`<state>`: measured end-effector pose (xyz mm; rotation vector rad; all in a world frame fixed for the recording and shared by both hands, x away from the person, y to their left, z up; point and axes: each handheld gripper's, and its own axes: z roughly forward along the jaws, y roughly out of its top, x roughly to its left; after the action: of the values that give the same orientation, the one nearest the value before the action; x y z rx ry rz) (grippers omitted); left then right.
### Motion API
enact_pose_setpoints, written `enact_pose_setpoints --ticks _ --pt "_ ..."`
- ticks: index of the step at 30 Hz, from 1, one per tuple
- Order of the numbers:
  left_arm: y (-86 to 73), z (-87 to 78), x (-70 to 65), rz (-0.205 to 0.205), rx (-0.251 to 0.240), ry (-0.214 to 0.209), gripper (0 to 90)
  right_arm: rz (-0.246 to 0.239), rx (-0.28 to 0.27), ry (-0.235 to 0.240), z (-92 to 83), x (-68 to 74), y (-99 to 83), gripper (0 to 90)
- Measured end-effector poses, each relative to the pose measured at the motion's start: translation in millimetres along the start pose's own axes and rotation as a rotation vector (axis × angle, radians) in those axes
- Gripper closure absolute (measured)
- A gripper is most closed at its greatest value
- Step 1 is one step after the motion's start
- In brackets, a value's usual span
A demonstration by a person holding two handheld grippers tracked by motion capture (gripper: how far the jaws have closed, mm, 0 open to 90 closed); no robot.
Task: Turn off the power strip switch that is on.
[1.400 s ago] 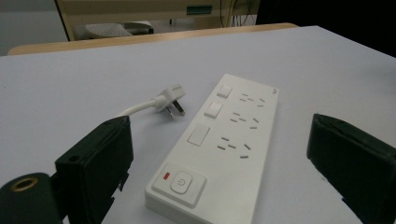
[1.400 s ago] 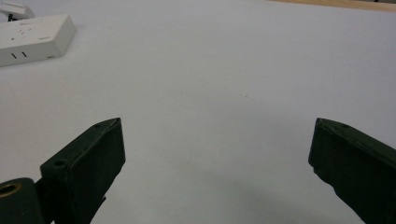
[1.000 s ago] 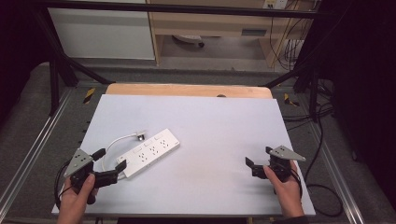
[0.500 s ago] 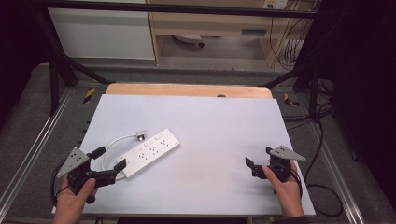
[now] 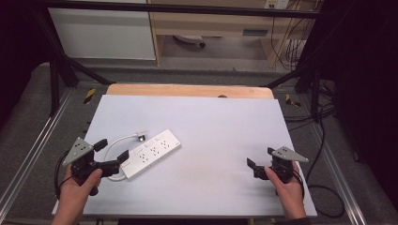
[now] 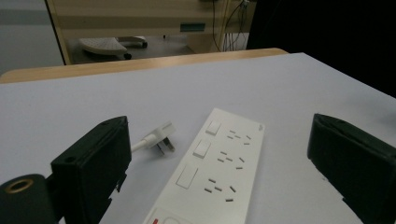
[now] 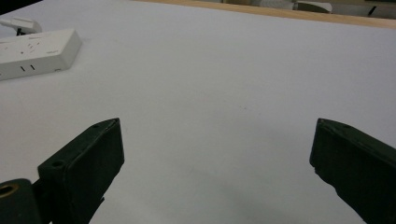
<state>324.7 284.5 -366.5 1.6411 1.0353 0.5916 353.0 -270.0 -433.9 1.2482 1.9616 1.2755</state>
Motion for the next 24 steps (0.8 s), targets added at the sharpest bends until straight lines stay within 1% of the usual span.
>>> enact_pose_setpoints --ticks 4,6,11,13,14,16,18,20,23,24 --pt "9.5 5.8 -3.5 0.023 0.009 -0.013 6.4 0.002 -0.002 -0.004 -0.6 -0.6 -0.1 3.4" --pt "11.2 7.2 -3.7 0.028 0.013 -0.012 6.4 0.002 -0.002 -0.005 -0.6 -0.7 -0.1 3.4" --pt "17.3 16.5 -5.0 0.024 0.014 -0.021 8.4 -0.001 -0.001 -0.009 -0.8 -0.6 -0.3 3.4" --pt "18.1 23.9 -4.6 0.033 0.019 -0.034 9.3 0.000 -0.001 -0.010 -0.8 -0.8 -0.3 3.4" --pt "18.1 23.9 -4.6 0.033 0.019 -0.034 9.6 0.001 -0.002 -0.010 -0.7 -0.9 -0.2 3.4" --pt "17.7 29.8 -3.4 0.035 0.023 -0.038 10.3 0.002 -0.002 -0.010 -0.7 -1.0 -0.2 3.4" --pt "17.1 34.4 -2.5 0.029 0.025 -0.038 11.7 0.001 -0.002 -0.009 -1.0 -0.9 -0.2 3.4" --pt "15.9 40.1 -2.1 0.031 0.033 -0.037 12.5 0.000 -0.002 -0.009 -0.9 -1.0 -0.2 3.4" --pt "14.7 43.8 -2.1 0.033 0.039 -0.033 13.4 0.002 -0.002 -0.010 -0.7 -1.2 -0.2 3.4" --pt "13.9 45.4 -2.2 0.033 0.041 -0.032 15.1 0.001 -0.002 -0.009 -0.5 -1.1 -0.2 3.4"
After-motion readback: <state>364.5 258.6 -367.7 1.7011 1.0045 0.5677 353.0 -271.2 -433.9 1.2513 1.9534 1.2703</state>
